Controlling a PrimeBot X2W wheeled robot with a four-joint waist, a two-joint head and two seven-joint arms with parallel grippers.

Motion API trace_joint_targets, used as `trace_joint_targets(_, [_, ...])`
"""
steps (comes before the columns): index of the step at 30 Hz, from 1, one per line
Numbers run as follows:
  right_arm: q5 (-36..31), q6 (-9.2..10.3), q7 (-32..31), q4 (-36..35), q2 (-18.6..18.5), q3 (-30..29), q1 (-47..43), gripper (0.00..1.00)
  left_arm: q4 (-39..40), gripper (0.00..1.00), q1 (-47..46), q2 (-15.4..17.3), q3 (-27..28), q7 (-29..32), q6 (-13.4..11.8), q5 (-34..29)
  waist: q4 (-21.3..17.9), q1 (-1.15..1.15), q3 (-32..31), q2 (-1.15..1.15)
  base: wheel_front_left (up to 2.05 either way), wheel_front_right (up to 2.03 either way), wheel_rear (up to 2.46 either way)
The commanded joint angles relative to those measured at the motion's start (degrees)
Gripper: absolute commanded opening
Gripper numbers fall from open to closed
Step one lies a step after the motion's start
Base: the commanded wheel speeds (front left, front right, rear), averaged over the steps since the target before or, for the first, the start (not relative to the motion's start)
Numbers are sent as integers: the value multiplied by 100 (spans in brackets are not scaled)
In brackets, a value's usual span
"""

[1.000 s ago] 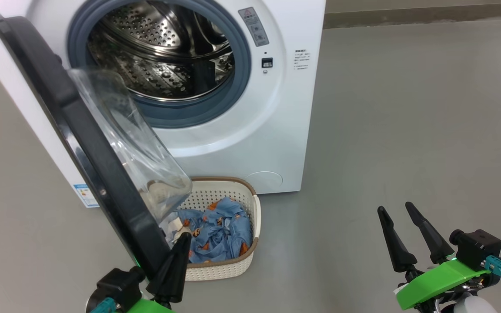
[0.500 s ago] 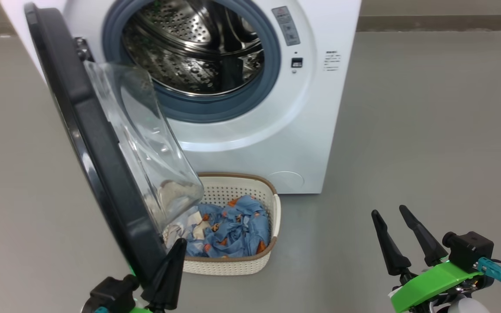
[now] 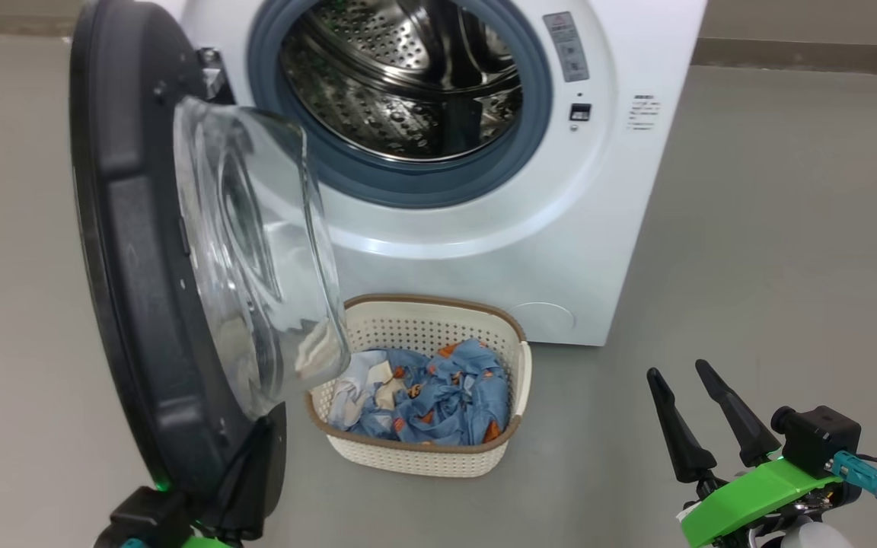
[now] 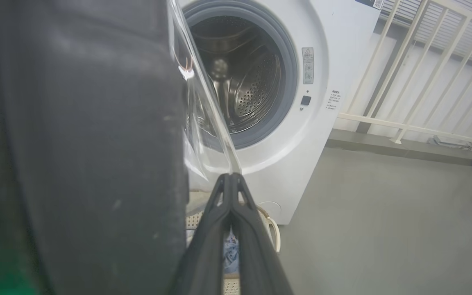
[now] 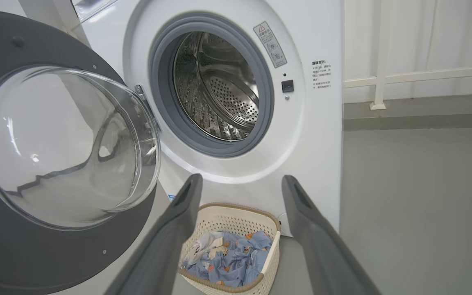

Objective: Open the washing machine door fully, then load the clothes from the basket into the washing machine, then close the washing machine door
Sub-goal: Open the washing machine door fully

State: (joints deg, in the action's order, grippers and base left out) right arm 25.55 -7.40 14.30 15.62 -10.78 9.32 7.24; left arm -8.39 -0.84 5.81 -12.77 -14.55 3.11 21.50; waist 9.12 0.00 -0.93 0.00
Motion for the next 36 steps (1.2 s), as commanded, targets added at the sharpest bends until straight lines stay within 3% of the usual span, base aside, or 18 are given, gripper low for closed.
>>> trace_joint_targets(1, [-22, -9, 70, -120, 0, 116, 103, 100, 148, 0, -137, 173, 325, 5, -114, 31, 94, 0, 9, 0, 0, 0, 0])
trace_joint_targets(36, [-165, -9, 70, -216, 259, -13, 429, 100, -1084, 0, -1412, 1677, 1618, 681, -325, 596, 766, 0, 643, 0, 0, 0, 0])
